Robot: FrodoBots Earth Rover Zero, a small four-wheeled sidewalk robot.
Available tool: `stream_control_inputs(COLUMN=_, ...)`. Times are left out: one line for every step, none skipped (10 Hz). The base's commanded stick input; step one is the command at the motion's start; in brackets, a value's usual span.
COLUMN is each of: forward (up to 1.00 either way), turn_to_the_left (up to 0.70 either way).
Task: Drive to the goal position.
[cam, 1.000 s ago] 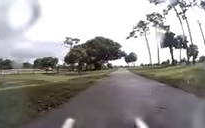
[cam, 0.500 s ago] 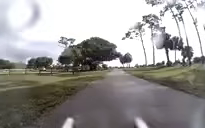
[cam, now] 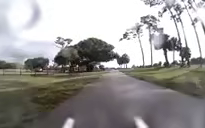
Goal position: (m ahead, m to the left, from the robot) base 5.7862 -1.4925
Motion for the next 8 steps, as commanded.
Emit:
stream_control_inputs(forward=0.85, turn_to_the_left=-0.22)
stream_control_inputs(forward=0.85, turn_to_the_left=-0.01)
stream_control_inputs(forward=0.85, turn_to_the_left=-0.17)
stream_control_inputs(forward=0.85, turn_to_the_left=-0.27)
stream_control_inputs(forward=0.85, turn_to_the_left=-0.30)
stream_control_inputs(forward=0.85, turn_to_the_left=-0.33)
stream_control_inputs(forward=0.85, turn_to_the_left=-0.30)
stream_control_inputs(forward=0.85, turn_to_the_left=-0.19)
